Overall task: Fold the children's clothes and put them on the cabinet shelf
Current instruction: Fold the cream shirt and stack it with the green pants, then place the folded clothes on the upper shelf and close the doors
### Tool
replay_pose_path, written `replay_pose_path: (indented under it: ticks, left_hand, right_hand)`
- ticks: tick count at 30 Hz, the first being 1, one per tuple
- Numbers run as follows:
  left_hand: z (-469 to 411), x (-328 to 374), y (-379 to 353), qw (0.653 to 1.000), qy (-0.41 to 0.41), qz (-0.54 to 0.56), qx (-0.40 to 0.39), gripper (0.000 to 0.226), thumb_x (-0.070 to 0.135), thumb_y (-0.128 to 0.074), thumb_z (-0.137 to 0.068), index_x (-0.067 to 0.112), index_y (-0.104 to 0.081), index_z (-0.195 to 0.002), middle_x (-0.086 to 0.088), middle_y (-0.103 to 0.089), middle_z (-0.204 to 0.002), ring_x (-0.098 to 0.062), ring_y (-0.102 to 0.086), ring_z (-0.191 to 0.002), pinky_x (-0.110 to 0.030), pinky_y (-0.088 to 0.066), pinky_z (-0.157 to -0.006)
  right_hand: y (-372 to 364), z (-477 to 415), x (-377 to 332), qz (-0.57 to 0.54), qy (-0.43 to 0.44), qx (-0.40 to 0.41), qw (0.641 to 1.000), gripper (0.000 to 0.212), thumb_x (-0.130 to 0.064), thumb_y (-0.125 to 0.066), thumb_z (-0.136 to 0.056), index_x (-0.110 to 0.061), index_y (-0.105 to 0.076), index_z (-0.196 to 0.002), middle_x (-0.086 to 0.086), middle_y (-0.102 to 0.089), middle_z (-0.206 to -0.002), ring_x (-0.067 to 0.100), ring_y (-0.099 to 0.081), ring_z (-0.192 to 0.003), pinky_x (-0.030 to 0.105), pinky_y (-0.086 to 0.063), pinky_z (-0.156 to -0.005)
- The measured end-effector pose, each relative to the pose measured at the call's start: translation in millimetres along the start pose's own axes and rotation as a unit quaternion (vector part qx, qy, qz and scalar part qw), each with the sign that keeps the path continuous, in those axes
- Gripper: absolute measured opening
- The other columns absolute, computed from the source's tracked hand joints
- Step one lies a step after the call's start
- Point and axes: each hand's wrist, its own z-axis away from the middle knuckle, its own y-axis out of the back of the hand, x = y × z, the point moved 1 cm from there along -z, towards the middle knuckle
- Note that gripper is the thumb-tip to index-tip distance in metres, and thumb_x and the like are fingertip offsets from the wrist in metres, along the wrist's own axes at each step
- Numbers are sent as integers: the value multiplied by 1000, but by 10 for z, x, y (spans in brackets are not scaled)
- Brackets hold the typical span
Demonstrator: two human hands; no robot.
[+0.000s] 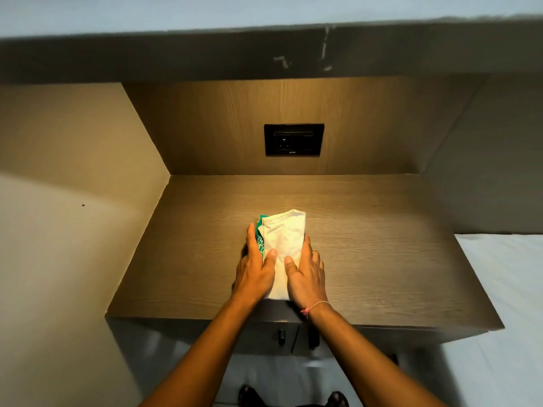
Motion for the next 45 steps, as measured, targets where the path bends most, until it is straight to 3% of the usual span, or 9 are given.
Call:
replay_pose_path:
  ticks: [8, 14, 21, 25, 31, 34, 38, 41, 45]
  left_hand:
    - [194, 60, -89, 990, -53, 128, -3, 69, 34, -46, -99, 56, -3, -147, 35, -46, -128, -6, -66, -103, -42, -59, -83]
    - [301, 316, -138, 989, -64, 134, -3, 68, 29, -46, -102, 62, -1, -141, 38, -46, -121, 6, -65, -97, -25, -60, -72]
    - [567, 771, -43, 982, -151, 110, -11, 63, 48, -41, -95, 72, 3, -133, 6, -58, -127, -13, -68, -98, -40, -61, -78]
    - [820, 1074, 148, 965, -226, 133, -11, 63, 44, -43, -97, 67, -1, -137, 10, -53, -130, -15, -67, -101, -38, -61, -77]
    - [1291, 1579, 596, 935, -340, 100, 3, 67, 49, -39, -99, 53, 8, -147, 37, -42, -119, 5, -60, -98, -16, -57, -73]
    - [1532, 1923, 827, 921, -372, 115, 8, 65, 51, -37, -98, 60, 9, -143, 25, -49, -122, 1, -63, -94, -27, -61, -72]
    - [1746, 2427, 1088, 896, -420, 141, -5, 67, 44, -42, -99, 61, 6, -144, 44, -42, -131, -3, -61, -110, -43, -57, -87]
    - [1753, 2867, 1253, 880, -450, 149, 11, 68, 41, -44, -98, 63, 4, -142, 21, -41, -149, -6, -50, -129, -44, -46, -105]
    - [1541, 3486, 1357, 883, -443, 155, 1, 67, 40, -45, -100, 69, 2, -137, 31, -38, -138, -6, -51, -124, -42, -43, -108]
  right_hand:
    - [205, 97, 40, -71, 49, 1, 996, 74, -39, -43, -100, -50, 14, -147, 4, -36, -127, 22, -46, -109, 32, -36, -84]
    - [449, 69, 97, -82, 69, -32, 994, 63, -39, -36, -103, -44, 6, -149, 5, -35, -121, 0, -48, -81, 5, -40, -54]
    - [955, 312, -7, -115, 132, 10, 984, 64, -52, -33, -96, -52, 7, -146, -1, -34, -112, 2, -50, -85, 10, -39, -66]
    - [1246, 608, -236, -113, 184, 51, 975, 61, -45, -36, -101, -44, -1, -152, 1, -36, -117, 7, -54, -91, 18, -54, -74]
    - [1732, 1369, -683, -107, 260, 129, 951, 61, -49, -33, -100, -56, 5, -147, -5, -34, -121, 4, -54, -99, 11, -45, -76]
    - [2021, 1661, -919, -100, 285, 159, 940, 61, -51, -31, -98, -55, 5, -147, -5, -34, -118, -4, -51, -98, 3, -43, -72]
    - [2494, 1917, -1234, -76, 314, 204, 924, 62, -47, -33, -98, -53, 2, -148, 2, -40, -115, -10, -46, -97, -2, -34, -74]
    - [2885, 1937, -1505, -65, 337, 225, 912, 62, -41, -36, -99, -53, -1, -149, 0, -42, -118, -27, -35, -93, -9, -26, -72]
    - [3391, 1747, -1886, -52, 338, 234, 910, 61, -37, -38, -102, -55, -2, -148, 1, -39, -140, -22, -32, -97, 9, -23, -89]
